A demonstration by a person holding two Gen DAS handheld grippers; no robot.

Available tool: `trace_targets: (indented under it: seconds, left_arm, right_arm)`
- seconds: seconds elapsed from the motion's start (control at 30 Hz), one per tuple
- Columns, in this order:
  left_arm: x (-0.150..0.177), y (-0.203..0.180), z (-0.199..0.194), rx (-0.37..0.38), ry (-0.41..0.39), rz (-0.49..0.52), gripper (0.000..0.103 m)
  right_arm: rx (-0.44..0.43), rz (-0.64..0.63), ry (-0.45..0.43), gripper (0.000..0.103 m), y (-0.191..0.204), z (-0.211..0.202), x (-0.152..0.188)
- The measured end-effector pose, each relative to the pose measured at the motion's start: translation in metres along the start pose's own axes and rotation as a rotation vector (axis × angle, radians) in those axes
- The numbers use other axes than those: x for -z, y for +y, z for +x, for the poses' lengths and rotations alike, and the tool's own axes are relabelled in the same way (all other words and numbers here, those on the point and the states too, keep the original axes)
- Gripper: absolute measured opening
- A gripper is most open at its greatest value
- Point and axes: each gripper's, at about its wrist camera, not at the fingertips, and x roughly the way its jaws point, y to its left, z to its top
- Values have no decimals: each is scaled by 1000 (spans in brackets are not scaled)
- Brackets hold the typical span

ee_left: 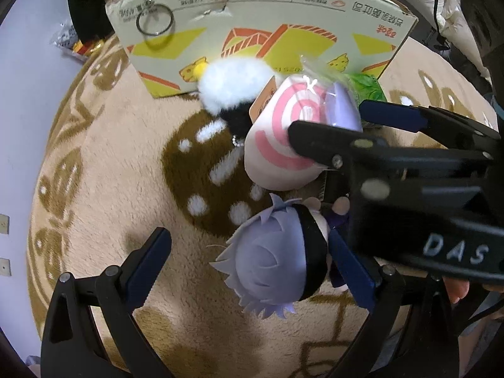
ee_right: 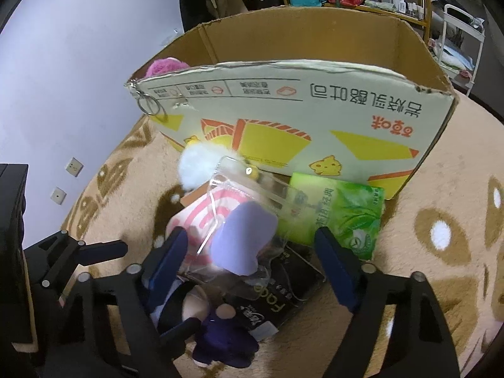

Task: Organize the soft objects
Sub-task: 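Grasp the clear zip bag with the right tool while the left tool grasps the white-haired doll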

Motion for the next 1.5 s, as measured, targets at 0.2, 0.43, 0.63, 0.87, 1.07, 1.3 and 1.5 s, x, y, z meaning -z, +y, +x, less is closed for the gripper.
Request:
trace_targets:
  seconds: [0.2,0.43,0.63,0.87,1.07,1.3,1.5]
  left_arm:
    - [2,0,6,27,18,-6,97]
    - [3,6,8,98,32,-38,82]
    - [5,6,4,157,20,-30,57]
    - [5,2,-3,130,-6,-36,55]
    - [6,6,-13,47,-50,-41,55]
    - [9,13,-21,-8,-78,-40,55]
    - [10,12,-27,-76,-112,-50,55]
  right_arm:
    - [-4,26,7,79,-4,0,1]
    - [-2,31,18,74,-3,0,2]
    - [-40,66,34,65,-7,0,6]
    - [-29,39,17,54,-1,-3,6]
    - [-34,41,14,49,-1,-8,8]
    - [-4,40,-7,49,-1,-16,9]
    - [-3,68,-35,48,-9,-28,12]
